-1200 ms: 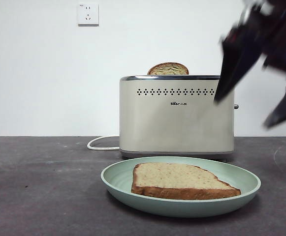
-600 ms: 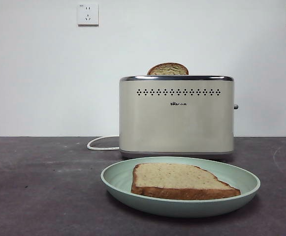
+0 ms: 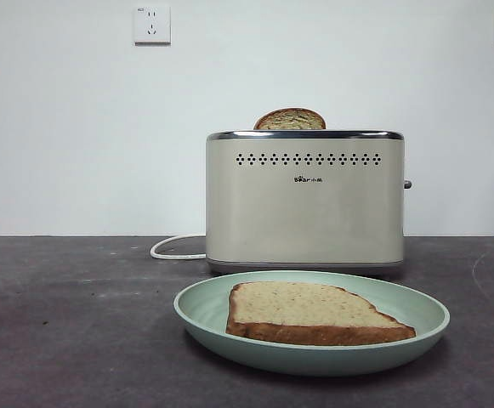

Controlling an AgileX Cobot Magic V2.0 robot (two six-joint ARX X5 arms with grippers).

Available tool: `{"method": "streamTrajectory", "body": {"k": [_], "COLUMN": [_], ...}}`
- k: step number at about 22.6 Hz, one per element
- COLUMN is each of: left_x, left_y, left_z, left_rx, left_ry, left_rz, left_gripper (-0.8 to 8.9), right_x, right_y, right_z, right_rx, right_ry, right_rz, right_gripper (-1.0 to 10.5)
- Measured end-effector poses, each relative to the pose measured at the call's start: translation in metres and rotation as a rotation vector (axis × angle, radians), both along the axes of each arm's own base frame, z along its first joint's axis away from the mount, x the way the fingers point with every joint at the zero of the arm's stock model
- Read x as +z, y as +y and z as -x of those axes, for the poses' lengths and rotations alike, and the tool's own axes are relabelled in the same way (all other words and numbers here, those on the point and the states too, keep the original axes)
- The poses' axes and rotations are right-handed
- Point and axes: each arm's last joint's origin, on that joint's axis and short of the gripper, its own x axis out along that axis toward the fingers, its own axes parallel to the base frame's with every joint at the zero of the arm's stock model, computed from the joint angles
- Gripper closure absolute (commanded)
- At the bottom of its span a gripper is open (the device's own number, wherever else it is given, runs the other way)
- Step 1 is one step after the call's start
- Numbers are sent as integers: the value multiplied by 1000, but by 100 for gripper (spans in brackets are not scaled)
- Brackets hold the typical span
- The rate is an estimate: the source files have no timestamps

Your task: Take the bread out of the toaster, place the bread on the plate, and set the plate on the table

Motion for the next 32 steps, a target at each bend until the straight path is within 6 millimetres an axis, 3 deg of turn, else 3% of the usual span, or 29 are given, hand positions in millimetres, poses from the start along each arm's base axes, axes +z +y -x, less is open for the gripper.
{"method": "streamTrajectory", "body": {"k": [10, 16, 26, 32], "left_x": [0, 0, 0, 12], "left_y": [0, 0, 0, -4], "left_z": [0, 0, -1, -13], "left_rx": [0, 0, 5, 70], "left_ry": [1, 4, -1, -198], "left_rz": [-1, -2, -2, 18], "left_gripper": [817, 818, 816, 817], "right_x": [-1, -1, -1, -1], "right_y": [0, -3, -4, -4], "right_z": [0, -3, -4, -4], "right_rx": [-10, -145, -194, -194], "right_ry": [5, 3, -5, -5], "right_rz": [10, 50, 72, 72], "right_gripper": [945, 945, 945, 945]}}
